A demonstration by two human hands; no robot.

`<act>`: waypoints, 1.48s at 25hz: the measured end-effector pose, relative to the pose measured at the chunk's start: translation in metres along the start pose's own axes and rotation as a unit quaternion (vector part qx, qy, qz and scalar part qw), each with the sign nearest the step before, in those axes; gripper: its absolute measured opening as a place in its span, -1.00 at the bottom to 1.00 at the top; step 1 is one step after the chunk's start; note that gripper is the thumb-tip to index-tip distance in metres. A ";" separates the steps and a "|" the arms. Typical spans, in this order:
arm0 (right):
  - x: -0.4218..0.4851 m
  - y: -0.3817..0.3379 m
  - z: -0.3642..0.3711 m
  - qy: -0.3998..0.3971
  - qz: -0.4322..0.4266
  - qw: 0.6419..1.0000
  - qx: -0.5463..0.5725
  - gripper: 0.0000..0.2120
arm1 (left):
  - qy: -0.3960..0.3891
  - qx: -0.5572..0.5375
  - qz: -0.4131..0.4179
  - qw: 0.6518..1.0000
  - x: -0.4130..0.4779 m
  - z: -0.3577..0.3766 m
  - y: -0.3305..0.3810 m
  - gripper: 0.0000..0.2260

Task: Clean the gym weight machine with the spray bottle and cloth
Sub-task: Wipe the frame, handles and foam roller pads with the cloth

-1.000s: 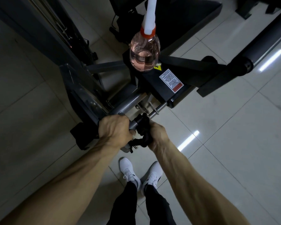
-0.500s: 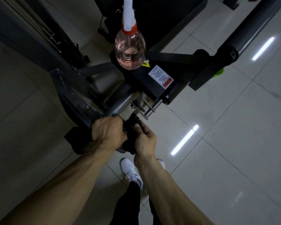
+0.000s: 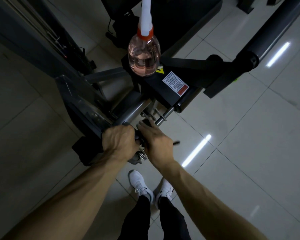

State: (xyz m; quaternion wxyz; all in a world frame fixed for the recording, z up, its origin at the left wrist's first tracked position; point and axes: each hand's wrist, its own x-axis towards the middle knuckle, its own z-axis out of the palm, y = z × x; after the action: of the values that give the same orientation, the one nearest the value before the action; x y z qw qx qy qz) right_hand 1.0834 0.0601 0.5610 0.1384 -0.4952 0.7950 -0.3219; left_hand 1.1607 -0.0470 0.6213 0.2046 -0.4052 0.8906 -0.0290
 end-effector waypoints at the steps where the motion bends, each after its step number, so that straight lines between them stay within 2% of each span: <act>1: 0.020 -0.008 -0.007 -0.072 -0.005 0.996 -0.058 -0.63 | -0.002 0.001 0.003 1.000 0.000 -0.001 -0.001 -0.71; 2: 0.038 -0.013 -0.013 -0.129 0.005 0.986 -0.101 -0.63 | 0.000 0.001 0.004 1.000 0.000 -0.002 -0.002 -0.73; 4: 0.051 -0.010 -0.021 -0.166 0.009 0.978 -0.128 -0.65 | 0.000 0.003 0.005 1.000 -0.001 -0.004 -0.003 -0.71; 7: 0.011 -0.007 -0.034 -0.077 -0.011 0.997 -0.025 -0.51 | 0.009 -0.025 0.019 0.999 -0.003 -0.005 -0.003 -0.67; 9: -0.011 0.002 -0.032 0.005 0.038 0.999 0.029 -0.64 | 0.014 -0.044 0.021 0.999 -0.003 -0.001 -0.005 -0.64; 10: -0.006 0.006 -0.029 0.037 0.094 0.992 0.069 -0.68 | 0.017 -0.050 0.023 0.998 -0.002 0.001 -0.006 -0.62; 11: 0.006 0.009 -0.026 0.062 0.169 0.974 0.138 -0.70 | 0.019 -0.054 0.024 0.998 -0.001 0.002 -0.007 -0.62; 12: 0.022 0.009 -0.024 0.067 0.244 0.941 0.224 -0.72 | 0.020 -0.057 0.026 0.998 0.000 0.003 -0.007 -0.62; 14: 0.045 0.008 -0.017 0.011 0.331 0.883 0.332 -0.77 | 0.017 -0.056 0.028 0.998 0.001 0.005 -0.007 -0.64; 16: 0.044 0.004 -0.012 -0.042 0.359 0.865 0.349 -0.83 | 0.012 -0.058 0.033 0.998 0.001 0.005 -0.007 -0.67; 18: 0.033 -0.003 -0.032 -0.062 0.369 0.867 0.328 -0.84 | 0.003 -0.064 0.034 0.997 0.003 0.003 -0.009 -0.66; 21: 0.025 -0.019 -0.079 -0.015 0.371 0.843 0.389 -0.84 | -0.036 -0.082 0.062 0.994 -0.001 -0.002 -0.014 -0.69; 23: 0.033 -0.040 -0.099 0.043 0.363 0.809 0.461 -0.82 | -0.059 -0.201 0.049 0.977 0.000 -0.013 -0.017 -0.78; 24: 0.039 -0.052 -0.106 0.065 0.362 0.785 0.499 -0.81 | -0.069 -0.310 0.011 0.948 0.000 -0.023 -0.018 -0.78; 25: 0.048 -0.066 -0.111 0.082 0.362 0.755 0.541 -0.77 | -0.072 -0.428 -0.048 0.900 0.000 -0.038 -0.020 -0.73; 26: 0.057 -0.080 -0.115 0.095 0.360 0.725 0.579 -0.71 | -0.081 -0.543 -0.134 0.825 0.001 -0.051 -0.021 -0.64; 27: 0.066 -0.095 -0.119 0.099 0.352 0.711 0.601 -0.65 | -0.112 -0.649 -0.222 0.719 0.001 -0.066 -0.023 -0.53; 28: 0.074 -0.112 -0.125 0.096 0.333 0.719 0.602 -0.63 | -0.171 -0.746 -0.276 0.581 -0.001 -0.081 -0.028 -0.45; 29: 0.079 -0.126 -0.129 0.089 0.313 0.743 0.584 -0.65 | -0.234 -0.828 -0.274 0.430 -0.002 -0.089 -0.032 -0.40; 30: 0.085 -0.138 -0.131 0.076 0.291 0.779 0.551 -0.68 | -0.265 -0.880 -0.236 0.316 -0.005 -0.100 -0.038 -0.36; 31: 0.088 -0.148 -0.132 0.061 0.268 0.817 0.506 -0.69 | -0.260 -0.908 -0.205 0.257 -0.008 -0.113 -0.044 -0.33; 32: 0.090 -0.153 -0.132 0.044 0.241 0.858 0.451 -0.68 | -0.238 -0.924 -0.179 0.239 -0.009 -0.123 -0.051 -0.33; 33: 0.092 -0.158 -0.134 0.026 0.205 0.897 0.390 -0.66 | -0.208 -0.934 -0.165 0.239 -0.005 -0.132 -0.058 -0.34; 34: 0.093 -0.161 -0.138 0.010 0.173 0.925 0.337 -0.64 | -0.189 -0.935 -0.155 0.257 -0.002 -0.142 -0.061 -0.36; 35: 0.096 -0.162 -0.146 0.007 0.157 0.941 0.300 -0.63 | -0.182 -0.926 -0.153 0.293 0.000 -0.154 -0.060 -0.39; 37: 0.103 -0.157 -0.163 0.021 0.140 0.945 0.296 -0.68 | -0.179 -0.904 -0.152 0.357 0.007 -0.172 -0.050 -0.49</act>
State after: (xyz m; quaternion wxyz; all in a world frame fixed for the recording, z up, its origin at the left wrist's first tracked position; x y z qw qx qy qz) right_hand 1.0567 -0.0160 0.7960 0.3059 -0.3088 0.7277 -0.5305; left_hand 1.1258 -0.1049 0.7868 -0.1387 -0.4703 0.2457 0.8362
